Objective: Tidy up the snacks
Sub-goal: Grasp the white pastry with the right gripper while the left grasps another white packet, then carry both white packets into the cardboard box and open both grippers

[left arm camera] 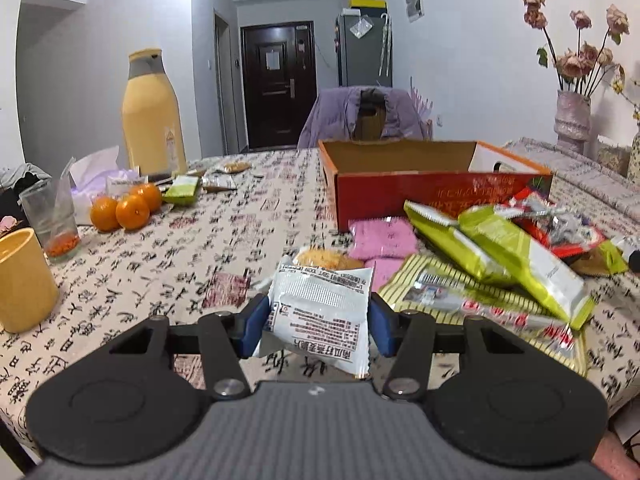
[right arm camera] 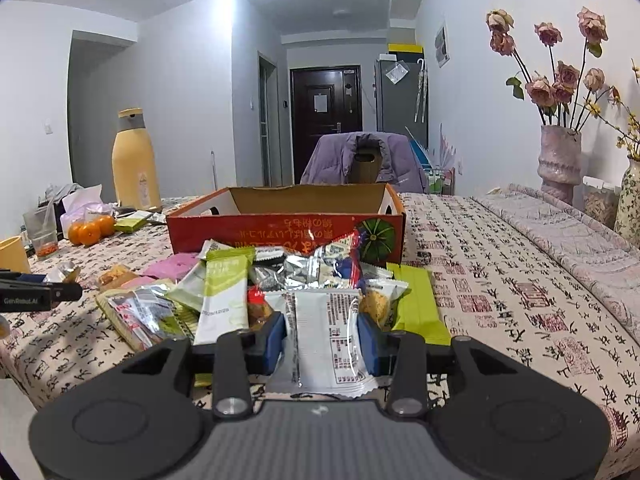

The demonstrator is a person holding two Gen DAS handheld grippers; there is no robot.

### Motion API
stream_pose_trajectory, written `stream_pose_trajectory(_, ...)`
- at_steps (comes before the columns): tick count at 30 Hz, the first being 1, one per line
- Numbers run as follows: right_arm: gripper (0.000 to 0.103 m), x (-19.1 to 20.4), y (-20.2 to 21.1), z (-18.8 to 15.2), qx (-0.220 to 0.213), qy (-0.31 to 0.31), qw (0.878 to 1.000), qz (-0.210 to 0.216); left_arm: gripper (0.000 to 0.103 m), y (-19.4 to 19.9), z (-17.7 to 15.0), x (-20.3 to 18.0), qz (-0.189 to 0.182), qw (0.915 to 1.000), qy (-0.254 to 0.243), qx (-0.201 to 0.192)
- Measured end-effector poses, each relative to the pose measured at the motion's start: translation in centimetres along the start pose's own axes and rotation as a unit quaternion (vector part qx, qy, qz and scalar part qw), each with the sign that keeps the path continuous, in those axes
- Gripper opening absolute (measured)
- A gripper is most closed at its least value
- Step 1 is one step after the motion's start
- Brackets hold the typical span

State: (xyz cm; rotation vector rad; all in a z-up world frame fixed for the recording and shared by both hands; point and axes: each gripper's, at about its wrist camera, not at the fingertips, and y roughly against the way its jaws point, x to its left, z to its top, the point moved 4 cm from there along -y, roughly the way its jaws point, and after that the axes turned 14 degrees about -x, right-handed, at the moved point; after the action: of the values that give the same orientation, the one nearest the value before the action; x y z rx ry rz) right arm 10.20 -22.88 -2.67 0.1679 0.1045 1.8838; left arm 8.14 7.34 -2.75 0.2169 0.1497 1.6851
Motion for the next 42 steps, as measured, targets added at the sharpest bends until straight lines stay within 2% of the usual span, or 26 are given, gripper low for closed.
stream_pose_trajectory(8,0.039,-0.1,-1.2,1.6,-0.019,0.007,1.0,-0.005,0.053,-0.8,2.4,-1.6,-0.012,0.9997,0.003,-0.022)
stream_pose_trajectory(16,0.039,-0.5,-4.3,3.9,-0.042,0.009,0.999,-0.004,0.054,-3.2,5.7,-3.3,-0.01,0.9987,0.01,-0.05)
stream_pose_trajectory(23,0.039,-0.6,-8.4,6.8,-0.056,0.022,0.998,0.002,0.054,-6.6,9.3,-4.9,-0.015,0.998,0.002,-0.062)
stream_pose_trajectory(28,0.039,-1.0,-12.5,8.9,-0.051,0.026,0.998,0.01,0.054,-9.7,12.0,-6.2,-0.023,0.9976,-0.007,-0.065)
stream_pose_trajectory(36,0.039,-1.9,-20.2,10.8,-0.003,0.02,1.0,0.014,0.054,-17.1,14.1,-7.9,-0.021,0.9993,-0.021,-0.021)
stream_pose_trajectory(42,0.039,-2.1,-25.6,10.2,0.062,0.023,0.998,0.013,0.054,-22.8,13.0,-8.5,-0.008,0.9987,-0.026,0.044)
